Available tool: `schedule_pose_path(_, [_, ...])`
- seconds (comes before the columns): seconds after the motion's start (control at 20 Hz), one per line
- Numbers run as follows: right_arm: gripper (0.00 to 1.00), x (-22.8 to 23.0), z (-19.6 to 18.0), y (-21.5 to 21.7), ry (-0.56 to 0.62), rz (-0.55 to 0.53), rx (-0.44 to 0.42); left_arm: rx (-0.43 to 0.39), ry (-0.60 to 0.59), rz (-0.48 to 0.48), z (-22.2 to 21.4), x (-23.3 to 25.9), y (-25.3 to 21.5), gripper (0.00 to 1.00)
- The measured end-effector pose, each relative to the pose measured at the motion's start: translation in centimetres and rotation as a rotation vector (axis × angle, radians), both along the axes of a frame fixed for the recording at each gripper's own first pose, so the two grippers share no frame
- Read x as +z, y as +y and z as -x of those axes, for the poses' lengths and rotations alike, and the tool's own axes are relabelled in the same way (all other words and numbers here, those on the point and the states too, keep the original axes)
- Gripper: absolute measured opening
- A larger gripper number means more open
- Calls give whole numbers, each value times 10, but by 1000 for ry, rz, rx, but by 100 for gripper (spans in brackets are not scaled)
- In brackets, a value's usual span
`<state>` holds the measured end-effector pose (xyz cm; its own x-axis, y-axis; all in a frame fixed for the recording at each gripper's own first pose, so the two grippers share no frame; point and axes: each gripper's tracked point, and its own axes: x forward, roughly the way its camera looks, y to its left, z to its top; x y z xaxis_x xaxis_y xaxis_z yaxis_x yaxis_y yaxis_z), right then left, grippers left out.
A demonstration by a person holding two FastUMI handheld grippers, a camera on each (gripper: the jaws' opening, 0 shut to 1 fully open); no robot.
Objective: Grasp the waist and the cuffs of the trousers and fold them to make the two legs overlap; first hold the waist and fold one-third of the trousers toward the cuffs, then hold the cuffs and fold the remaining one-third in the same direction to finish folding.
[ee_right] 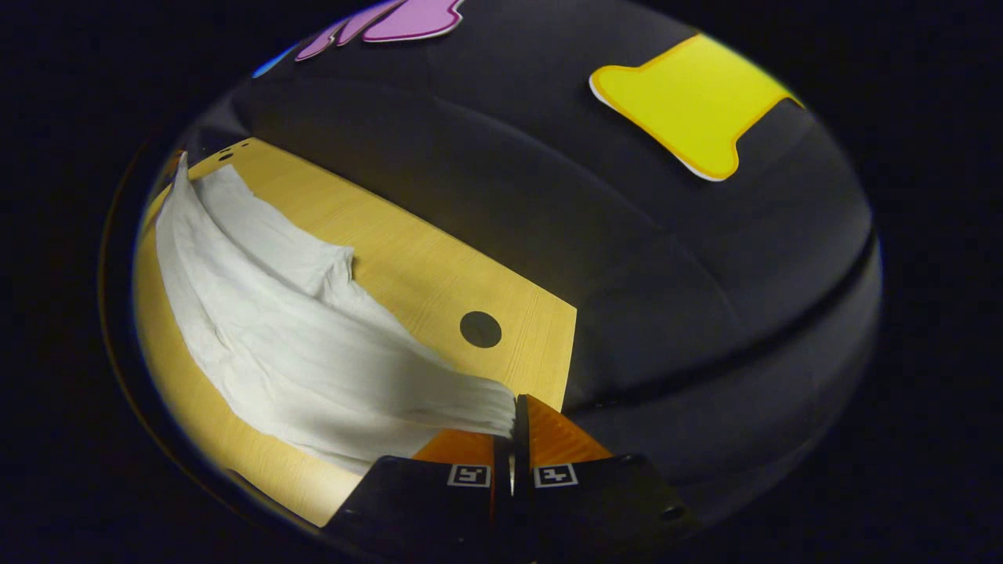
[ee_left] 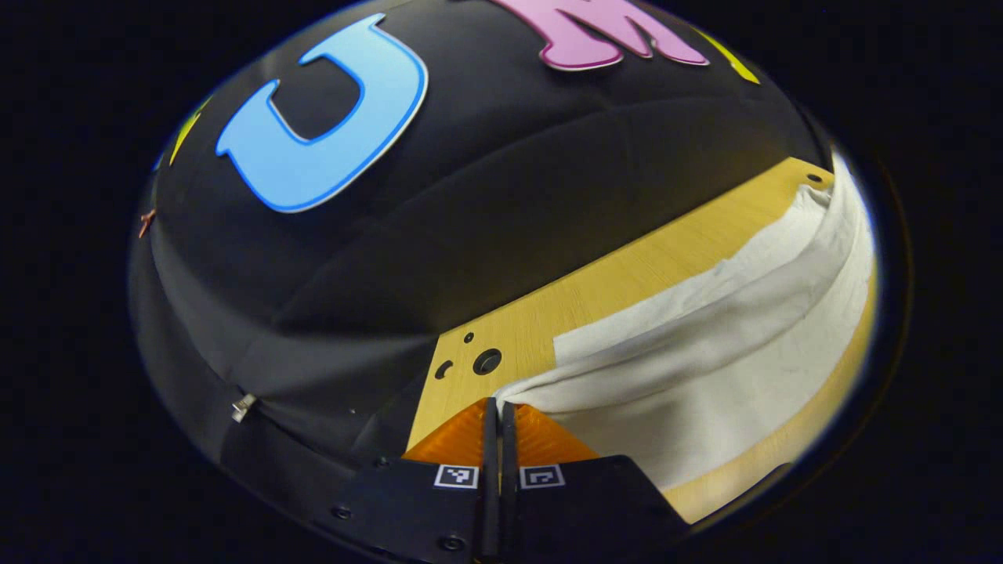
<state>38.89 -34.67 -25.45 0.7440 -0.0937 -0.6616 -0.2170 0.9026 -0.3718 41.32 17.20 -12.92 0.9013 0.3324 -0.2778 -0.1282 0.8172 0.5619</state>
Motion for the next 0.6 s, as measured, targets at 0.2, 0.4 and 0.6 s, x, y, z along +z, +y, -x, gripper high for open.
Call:
schedule_pose_path(0.2, [5, -20, -19, -9, 31, -85, -108, 18, -8, 68, -31, -13, -4, 5])
schedule_pose_path(0.4, [13, -58, -22, -3, 125, -150, -163, 42, 0, 95, -46, -33, -7, 6])
schedule_pose_path(0.6, [80, -54, -13, -2, 145, -207, -230, 46, -32, 136, -45, -32, -18, 49])
